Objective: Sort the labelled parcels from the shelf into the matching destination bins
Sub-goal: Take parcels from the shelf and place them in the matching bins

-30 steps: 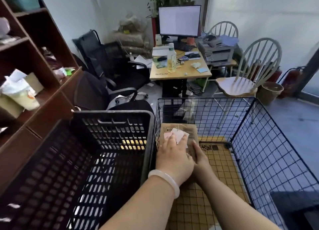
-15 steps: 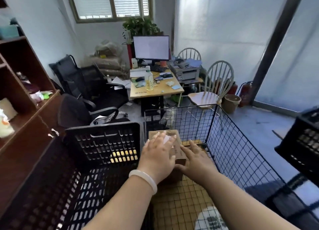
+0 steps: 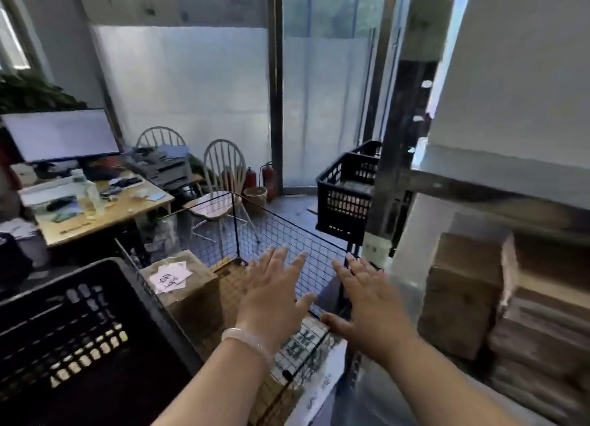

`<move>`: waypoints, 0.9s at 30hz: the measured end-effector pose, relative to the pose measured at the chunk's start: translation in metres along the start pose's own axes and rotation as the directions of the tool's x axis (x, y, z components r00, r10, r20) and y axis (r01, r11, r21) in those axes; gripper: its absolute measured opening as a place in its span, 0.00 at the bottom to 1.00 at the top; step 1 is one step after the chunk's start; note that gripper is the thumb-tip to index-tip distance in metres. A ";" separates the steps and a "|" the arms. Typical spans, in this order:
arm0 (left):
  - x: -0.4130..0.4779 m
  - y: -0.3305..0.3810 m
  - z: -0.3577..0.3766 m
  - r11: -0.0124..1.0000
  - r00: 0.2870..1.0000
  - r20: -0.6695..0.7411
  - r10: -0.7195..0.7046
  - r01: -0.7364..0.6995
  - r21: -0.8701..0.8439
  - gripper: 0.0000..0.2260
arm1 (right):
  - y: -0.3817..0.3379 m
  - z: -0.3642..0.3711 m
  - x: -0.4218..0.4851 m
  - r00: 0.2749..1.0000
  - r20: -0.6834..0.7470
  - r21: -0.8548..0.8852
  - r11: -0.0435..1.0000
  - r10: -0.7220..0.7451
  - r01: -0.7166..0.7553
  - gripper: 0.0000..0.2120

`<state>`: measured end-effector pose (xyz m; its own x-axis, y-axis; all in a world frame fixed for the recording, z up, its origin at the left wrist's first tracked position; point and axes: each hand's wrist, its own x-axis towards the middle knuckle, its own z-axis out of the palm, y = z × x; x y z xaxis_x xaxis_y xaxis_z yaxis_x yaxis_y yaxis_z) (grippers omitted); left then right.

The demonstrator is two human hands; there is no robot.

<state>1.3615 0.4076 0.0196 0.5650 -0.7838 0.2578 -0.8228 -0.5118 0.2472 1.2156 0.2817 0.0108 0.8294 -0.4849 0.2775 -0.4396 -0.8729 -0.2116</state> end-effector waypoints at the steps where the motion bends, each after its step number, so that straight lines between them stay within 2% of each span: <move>1: -0.003 0.023 0.000 0.998 0.998 -0.007 0.056 -0.056 -0.025 0.33 | 0.013 -0.017 -0.021 0.999 -0.034 -0.018 0.999 0.035 -0.035 0.43; 6: -0.021 0.134 -0.006 0.932 0.929 -0.123 0.350 -0.359 -0.055 0.32 | 0.064 -0.095 -0.122 0.951 -0.244 -0.055 0.976 0.190 -0.209 0.38; 12: -0.071 0.278 -0.008 0.788 0.785 -0.215 0.580 -0.608 -0.093 0.30 | 0.117 -0.172 -0.257 0.852 -0.363 -0.124 0.887 0.376 -0.445 0.40; 16: -0.131 0.391 0.005 0.664 0.685 -0.237 0.688 -0.727 -0.175 0.30 | 0.157 -0.218 -0.369 0.776 -0.401 -0.169 0.793 0.487 -0.585 0.42; 20: -0.203 0.503 0.023 0.524 0.576 -0.243 0.781 -0.815 -0.248 0.30 | 0.194 -0.261 -0.492 0.642 -0.453 -0.158 0.654 0.618 -0.740 0.43; 27: -0.326 0.675 0.045 0.322 0.403 -0.200 0.893 -0.883 -0.340 0.31 | 0.243 -0.312 -0.678 0.450 -0.497 -0.140 0.443 0.742 -0.885 0.43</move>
<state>0.6197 0.3020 0.0608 -0.4948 -0.7025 0.5114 -0.7432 0.6472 0.1699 0.4396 0.3818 0.0634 -0.1245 -0.8925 0.4336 -0.9774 0.0351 -0.2085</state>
